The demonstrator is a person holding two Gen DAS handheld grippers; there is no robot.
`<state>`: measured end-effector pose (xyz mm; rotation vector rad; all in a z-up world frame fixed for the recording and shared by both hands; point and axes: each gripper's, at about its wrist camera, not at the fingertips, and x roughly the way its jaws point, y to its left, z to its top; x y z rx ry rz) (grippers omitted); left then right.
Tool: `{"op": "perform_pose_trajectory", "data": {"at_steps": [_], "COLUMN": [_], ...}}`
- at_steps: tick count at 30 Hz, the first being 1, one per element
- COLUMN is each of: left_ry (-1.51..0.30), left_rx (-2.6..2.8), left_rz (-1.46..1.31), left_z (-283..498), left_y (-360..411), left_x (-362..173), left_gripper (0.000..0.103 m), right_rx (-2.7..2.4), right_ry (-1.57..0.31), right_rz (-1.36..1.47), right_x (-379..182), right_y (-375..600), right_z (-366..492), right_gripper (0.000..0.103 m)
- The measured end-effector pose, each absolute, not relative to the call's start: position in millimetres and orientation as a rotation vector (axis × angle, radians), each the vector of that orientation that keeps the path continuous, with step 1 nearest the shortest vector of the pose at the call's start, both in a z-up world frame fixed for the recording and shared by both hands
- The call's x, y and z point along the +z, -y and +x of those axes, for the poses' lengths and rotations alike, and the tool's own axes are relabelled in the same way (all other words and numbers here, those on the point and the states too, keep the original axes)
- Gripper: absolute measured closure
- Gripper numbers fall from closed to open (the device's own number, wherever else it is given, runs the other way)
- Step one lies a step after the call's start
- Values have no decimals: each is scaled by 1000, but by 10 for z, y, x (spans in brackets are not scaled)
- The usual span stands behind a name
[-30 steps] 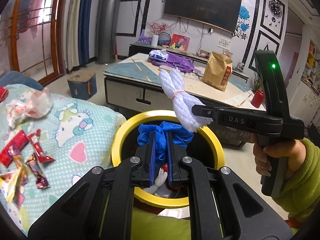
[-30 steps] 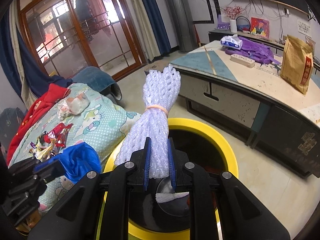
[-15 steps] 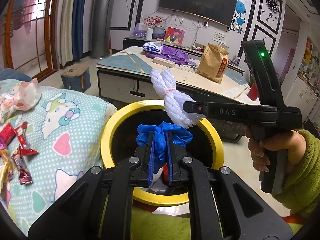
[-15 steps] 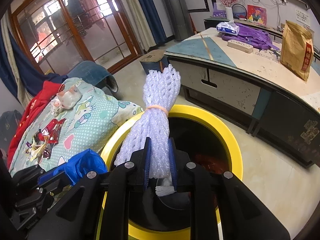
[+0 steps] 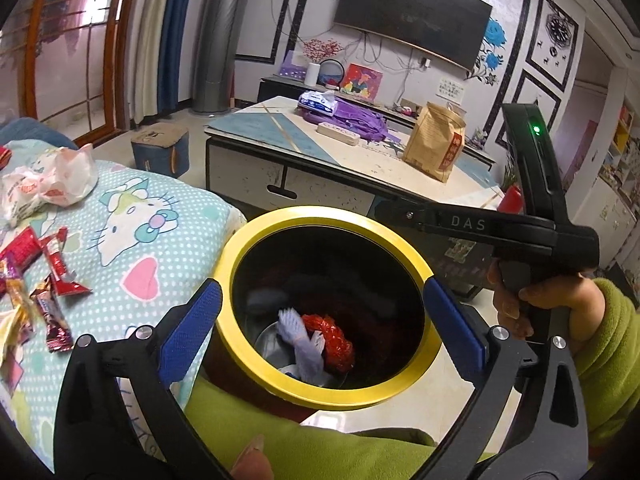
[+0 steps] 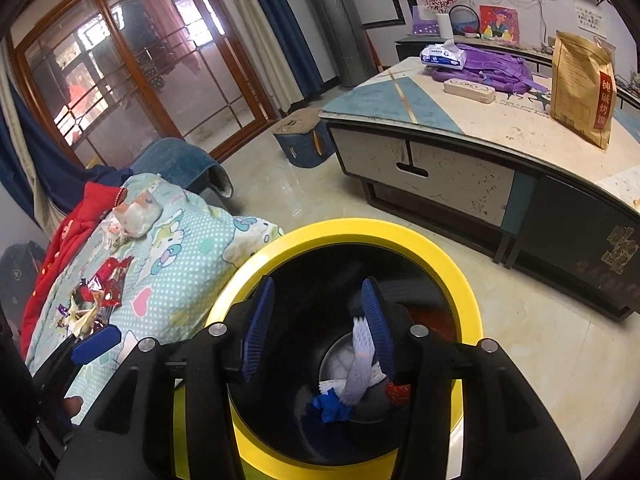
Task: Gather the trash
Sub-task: 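Open the left tool over the bin while the right tool releases the lavender net inside, then move both open tools back toward the candy wrappers on the bed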
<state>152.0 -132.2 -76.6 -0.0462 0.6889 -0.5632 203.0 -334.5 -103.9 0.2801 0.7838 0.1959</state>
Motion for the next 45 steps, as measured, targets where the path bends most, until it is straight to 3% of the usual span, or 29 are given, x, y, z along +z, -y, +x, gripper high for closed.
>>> {"op": "perform_pose_trajectory", "data": {"at_steps": [7, 16, 45], "left_ry": [-655, -605, -441], "left_rx": [-513, -454, -228], "left_rz": [-62, -89, -167], "left_z": [1499, 1430, 1227], "left_y": [1184, 989, 187], "left_x": [-674, -543, -213], "left_gripper": [11, 11, 11], "right_rx": [198, 223, 347], "right_ry": [-711, -587, -498], "right_rz": [287, 259, 176], "right_x": [-904, -662, -455], "right_y": [3294, 3179, 2436], "right_z": [1959, 1820, 1556], "right_gripper": [50, 35, 28]}}
